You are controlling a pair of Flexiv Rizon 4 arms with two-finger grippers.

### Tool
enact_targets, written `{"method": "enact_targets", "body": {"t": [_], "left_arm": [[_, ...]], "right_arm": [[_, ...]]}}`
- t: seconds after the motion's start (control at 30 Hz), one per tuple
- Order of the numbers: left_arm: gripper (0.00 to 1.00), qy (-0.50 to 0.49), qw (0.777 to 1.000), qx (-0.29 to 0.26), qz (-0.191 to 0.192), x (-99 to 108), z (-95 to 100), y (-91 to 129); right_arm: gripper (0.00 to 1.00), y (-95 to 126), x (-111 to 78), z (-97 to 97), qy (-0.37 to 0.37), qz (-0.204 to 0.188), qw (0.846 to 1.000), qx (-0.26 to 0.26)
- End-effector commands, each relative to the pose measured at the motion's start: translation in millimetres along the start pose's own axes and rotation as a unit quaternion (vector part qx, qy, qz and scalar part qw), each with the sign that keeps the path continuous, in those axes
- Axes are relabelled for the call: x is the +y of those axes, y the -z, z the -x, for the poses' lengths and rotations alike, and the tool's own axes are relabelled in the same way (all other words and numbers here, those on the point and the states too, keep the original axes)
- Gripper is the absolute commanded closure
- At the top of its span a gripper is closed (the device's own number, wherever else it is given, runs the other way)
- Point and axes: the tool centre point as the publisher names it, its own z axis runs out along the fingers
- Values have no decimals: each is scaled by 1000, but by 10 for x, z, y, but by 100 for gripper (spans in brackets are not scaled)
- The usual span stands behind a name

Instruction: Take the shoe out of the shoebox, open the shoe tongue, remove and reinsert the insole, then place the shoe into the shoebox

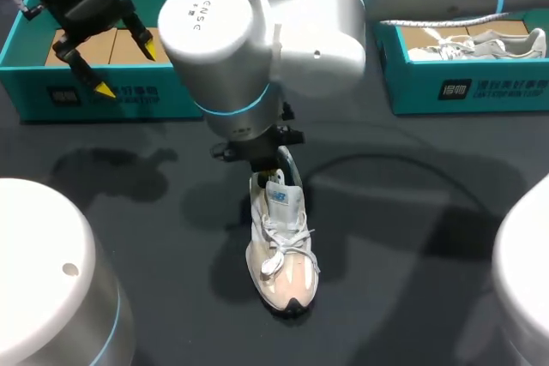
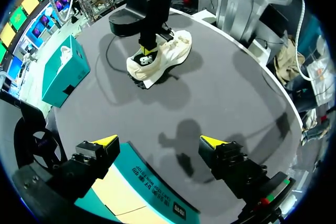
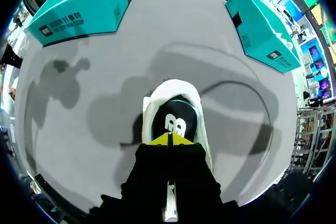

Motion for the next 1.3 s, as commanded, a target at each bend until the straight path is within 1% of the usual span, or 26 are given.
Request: {"method": "enact_targets", "body": {"t": [0.03,0.2,0.33,0.6,0.77,0.87,0.93,1.0,1.13,1.2,1.3], "left_arm": [[0,0,1000,1,1,6,2,1],[0,0,1000,1,1,6,2,1],[0,0,1000,1,1,6,2,1],[0,0,1000,1,1,6,2,1],[0,0,1000,1,1,6,2,1],[0,0,1000,1,1,6,2,1],[0,0,1000,1,1,6,2,1],[0,0,1000,1,1,6,2,1],[0,0,1000,1,1,6,2,1],[0,0,1000,1,1,6,2,1],[0,0,1000,1,1,6,2,1]], "right_arm": [[100,-67,-76,1,-28,7,999,-26],[100,-115,-103,114,-44,17,998,-45],[100,-201,-112,142,-50,18,996,-66],[100,-427,-153,123,-46,20,995,-87],[100,-530,-172,65,-54,18,991,-118],[100,-592,-177,35,-53,12,991,-120],[100,-585,-191,11,-52,14,992,-118],[100,-484,-218,-18,-52,27,990,-125],[100,-297,-239,-59,-54,51,983,-170],[100,-255,-239,-60,-53,48,977,-201],[100,-250,-221,-15,-47,41,973,-220]]}}
